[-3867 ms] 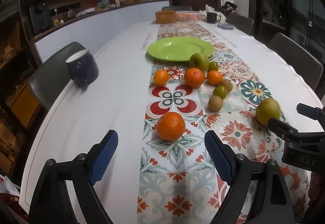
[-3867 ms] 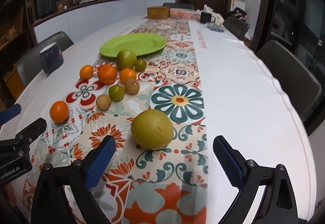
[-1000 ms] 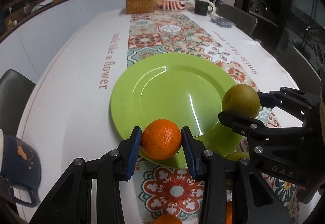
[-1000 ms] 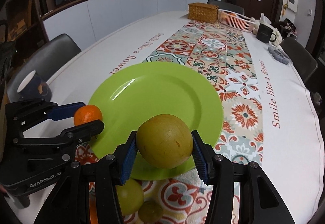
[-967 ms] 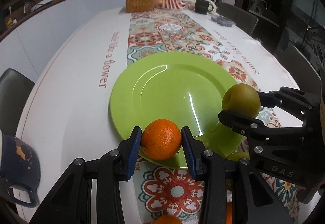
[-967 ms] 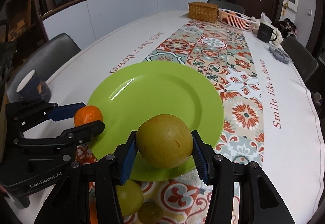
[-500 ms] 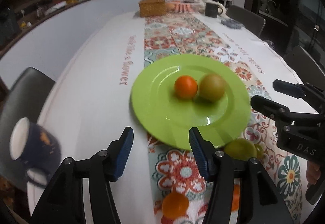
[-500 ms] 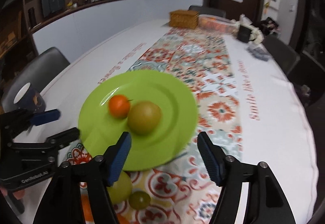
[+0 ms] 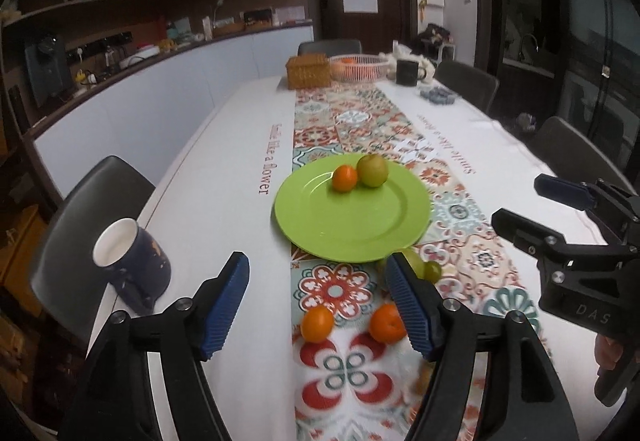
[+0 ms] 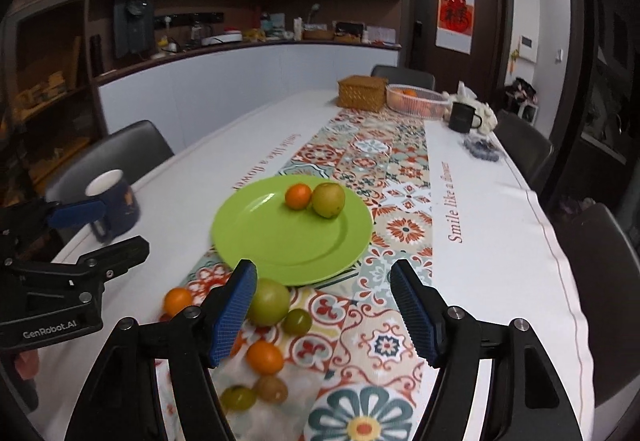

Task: Organize fruits
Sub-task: 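Open both tools to release the orange and pomelo on the plate, then grasp a small brown round fruit with the left tool while the right tool grasps another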

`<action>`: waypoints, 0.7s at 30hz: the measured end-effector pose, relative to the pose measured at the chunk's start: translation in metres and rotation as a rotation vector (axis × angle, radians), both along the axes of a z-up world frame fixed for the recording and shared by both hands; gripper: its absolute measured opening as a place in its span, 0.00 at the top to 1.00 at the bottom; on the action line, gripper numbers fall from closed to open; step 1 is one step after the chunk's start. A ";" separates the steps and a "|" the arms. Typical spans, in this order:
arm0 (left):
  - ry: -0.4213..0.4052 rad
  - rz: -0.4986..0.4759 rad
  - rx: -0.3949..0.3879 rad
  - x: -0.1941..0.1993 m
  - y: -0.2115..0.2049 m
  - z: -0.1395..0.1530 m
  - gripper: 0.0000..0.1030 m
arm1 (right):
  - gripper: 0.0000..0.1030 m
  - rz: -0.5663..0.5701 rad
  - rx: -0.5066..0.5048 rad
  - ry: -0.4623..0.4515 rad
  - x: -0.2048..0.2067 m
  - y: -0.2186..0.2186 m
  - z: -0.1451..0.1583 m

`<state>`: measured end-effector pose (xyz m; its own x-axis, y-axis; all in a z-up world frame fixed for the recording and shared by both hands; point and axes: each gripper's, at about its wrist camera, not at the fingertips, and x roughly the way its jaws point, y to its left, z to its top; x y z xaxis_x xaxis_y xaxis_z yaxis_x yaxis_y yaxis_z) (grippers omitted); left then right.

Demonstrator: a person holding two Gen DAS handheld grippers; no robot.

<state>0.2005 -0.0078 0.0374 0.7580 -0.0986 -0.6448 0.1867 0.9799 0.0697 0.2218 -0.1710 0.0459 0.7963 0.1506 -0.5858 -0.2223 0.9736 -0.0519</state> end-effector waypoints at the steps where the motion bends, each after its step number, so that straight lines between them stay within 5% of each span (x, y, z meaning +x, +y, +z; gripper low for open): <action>1: -0.008 0.001 -0.001 -0.007 -0.001 0.003 0.30 | 0.32 0.010 0.000 -0.008 -0.006 0.000 0.003; 9: -0.033 -0.003 0.009 -0.052 -0.012 0.010 0.28 | 0.32 0.081 -0.025 -0.040 -0.051 -0.005 0.010; 21: -0.032 -0.055 0.027 -0.091 -0.035 -0.017 0.28 | 0.32 0.193 -0.113 -0.020 -0.080 -0.007 -0.015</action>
<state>0.1090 -0.0430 0.0209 0.7723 -0.1239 -0.6231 0.2379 0.9658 0.1028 0.1420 -0.1782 0.0310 0.7708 0.2357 -0.5919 -0.4017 0.9009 -0.1644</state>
